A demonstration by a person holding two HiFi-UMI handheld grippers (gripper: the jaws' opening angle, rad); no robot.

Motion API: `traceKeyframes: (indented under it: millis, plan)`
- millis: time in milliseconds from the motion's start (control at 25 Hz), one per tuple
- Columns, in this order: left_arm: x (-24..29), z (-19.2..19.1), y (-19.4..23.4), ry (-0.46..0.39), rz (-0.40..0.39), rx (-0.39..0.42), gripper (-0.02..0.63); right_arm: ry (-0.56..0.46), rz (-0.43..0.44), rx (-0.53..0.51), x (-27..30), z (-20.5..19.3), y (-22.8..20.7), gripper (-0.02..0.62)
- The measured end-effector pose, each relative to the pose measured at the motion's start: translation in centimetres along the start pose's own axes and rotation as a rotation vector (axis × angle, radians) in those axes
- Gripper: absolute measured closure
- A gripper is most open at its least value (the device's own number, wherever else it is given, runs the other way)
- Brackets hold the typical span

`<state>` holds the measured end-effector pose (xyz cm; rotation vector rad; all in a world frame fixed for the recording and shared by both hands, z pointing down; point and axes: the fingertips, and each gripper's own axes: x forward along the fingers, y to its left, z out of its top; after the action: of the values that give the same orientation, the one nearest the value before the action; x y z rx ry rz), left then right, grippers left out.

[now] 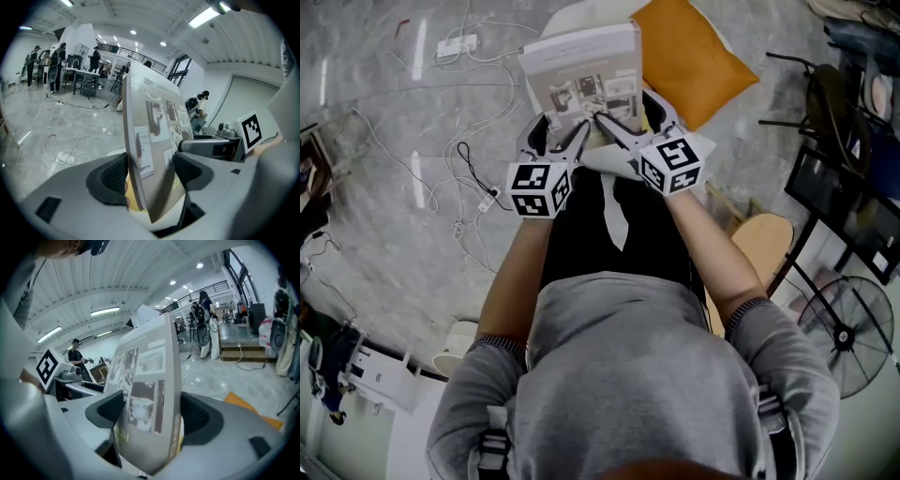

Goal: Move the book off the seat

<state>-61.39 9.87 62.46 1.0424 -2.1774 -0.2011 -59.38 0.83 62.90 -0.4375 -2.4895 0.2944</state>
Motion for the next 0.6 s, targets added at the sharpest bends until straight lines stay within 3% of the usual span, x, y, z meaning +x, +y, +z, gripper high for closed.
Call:
traceKeyframes:
  millis: [400, 600]
  plan:
    - [-7.2, 7.9, -8.1, -0.071, -0.161, 0.156, 0.267, -0.162, -0.159, -0.024, -10.7, 8.2, 4.3, 0.202]
    - [-9.9, 9.8, -13.1, -0.103, -0.242, 0.224, 0.267, -0.242, -0.238, -0.024, -16.7, 9.9, 5.6, 0.202]
